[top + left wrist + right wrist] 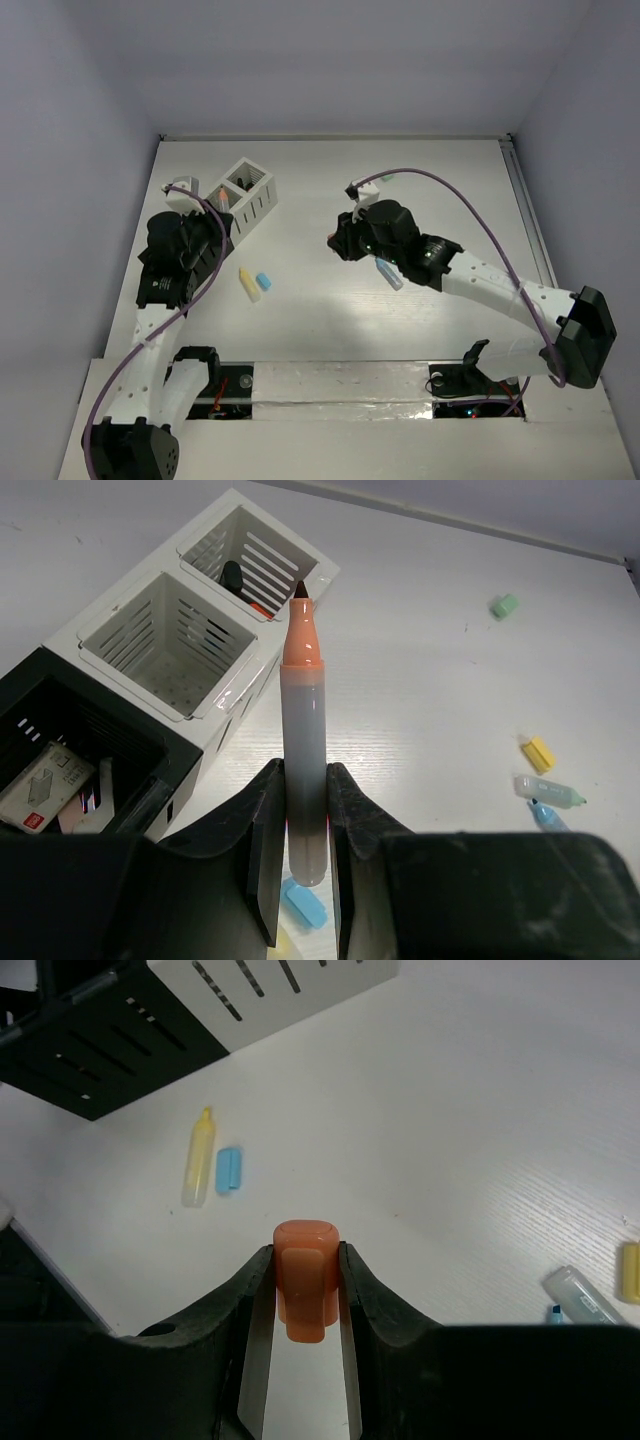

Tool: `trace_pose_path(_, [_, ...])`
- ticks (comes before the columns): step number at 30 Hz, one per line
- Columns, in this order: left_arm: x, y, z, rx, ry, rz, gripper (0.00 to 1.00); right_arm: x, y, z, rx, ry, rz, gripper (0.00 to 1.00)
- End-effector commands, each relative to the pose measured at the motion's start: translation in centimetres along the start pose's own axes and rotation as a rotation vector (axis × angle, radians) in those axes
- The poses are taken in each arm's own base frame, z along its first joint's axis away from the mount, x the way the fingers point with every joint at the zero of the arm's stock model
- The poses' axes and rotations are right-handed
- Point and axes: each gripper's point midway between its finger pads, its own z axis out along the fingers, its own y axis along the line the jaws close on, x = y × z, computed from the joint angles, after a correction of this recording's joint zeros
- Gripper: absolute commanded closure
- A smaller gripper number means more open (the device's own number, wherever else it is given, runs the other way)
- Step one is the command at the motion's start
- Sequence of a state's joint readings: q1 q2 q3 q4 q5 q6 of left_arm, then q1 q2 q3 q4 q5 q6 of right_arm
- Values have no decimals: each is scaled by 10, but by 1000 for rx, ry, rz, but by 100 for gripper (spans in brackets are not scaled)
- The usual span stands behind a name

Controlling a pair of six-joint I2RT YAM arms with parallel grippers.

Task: Sort the stationery into containers
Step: Close the pen cap on the pen.

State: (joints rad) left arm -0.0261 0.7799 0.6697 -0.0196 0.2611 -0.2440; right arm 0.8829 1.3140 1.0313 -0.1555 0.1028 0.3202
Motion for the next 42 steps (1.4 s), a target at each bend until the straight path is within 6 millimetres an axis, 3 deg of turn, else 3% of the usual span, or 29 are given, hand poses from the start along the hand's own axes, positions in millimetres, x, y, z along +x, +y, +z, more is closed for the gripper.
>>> trace_pose_path(1, [-35,-11,-5,24,-96,18,100,-20,9,-11,-46,-78,28,86])
trace_pose_path(7, [-51,-29,-8,100,-127,-11,100,-31,8,-18,-35,-125,40,86])
trace_pose_path(12, [-55,-56,-19,240,-129,-4,100,-59,17,-22,-59,-189,58,87])
trace_pose_path(16, [-38,-78,-21,333,-97,-22,100,-75,13,-23,-18,-227,67,87])
trace_pose_path(24, [19,-138,-21,468,-14,-101,100,-104,1,-21,19,-287,124,89])
trace_pose_path(31, [30,-148,-8,399,-67,-75,100,-133,-22,-36,79,-362,142,90])
trace_pose_path(35, [48,-166,1,425,-28,-52,100,-146,-13,-36,43,-385,141,90])
trace_pose_path(42, [55,-193,6,500,-28,-51,100,-161,3,-23,-32,-414,172,89])
